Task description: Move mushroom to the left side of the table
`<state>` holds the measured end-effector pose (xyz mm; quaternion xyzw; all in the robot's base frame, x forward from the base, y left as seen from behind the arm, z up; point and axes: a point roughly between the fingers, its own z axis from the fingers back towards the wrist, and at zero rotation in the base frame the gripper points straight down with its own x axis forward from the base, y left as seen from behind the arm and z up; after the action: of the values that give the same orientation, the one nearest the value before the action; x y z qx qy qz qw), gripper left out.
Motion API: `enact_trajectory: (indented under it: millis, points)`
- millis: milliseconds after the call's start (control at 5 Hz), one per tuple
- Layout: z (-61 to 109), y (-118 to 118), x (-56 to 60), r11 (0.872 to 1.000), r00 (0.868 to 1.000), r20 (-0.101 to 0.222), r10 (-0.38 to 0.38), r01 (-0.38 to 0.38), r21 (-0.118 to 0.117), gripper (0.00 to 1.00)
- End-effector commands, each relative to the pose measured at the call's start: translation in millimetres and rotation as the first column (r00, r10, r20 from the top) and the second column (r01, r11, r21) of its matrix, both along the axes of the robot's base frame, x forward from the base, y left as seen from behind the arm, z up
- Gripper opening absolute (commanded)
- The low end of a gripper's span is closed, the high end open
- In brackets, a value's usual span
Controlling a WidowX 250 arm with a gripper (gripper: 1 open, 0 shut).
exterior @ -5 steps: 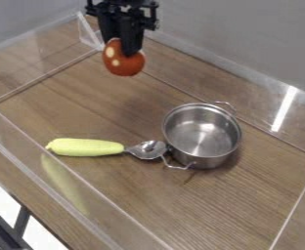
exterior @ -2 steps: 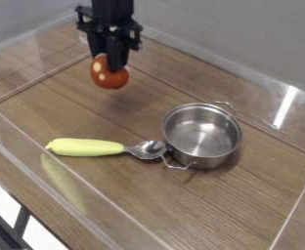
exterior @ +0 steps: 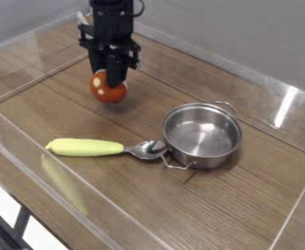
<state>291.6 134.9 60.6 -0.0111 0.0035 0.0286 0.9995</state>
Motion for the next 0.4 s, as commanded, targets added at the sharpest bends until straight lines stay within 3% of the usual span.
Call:
enact_trajectory:
  millis: [0, 200]
  points:
    - [4.2, 9.6, 3.3, 1.0, 1.0, 0.029, 0.011, -0.011, 0.02, 0.0]
    - [-0.3, 9.8, 4.3, 1.0, 1.0, 0.03, 0.007, -0.008, 0.019, 1.0]
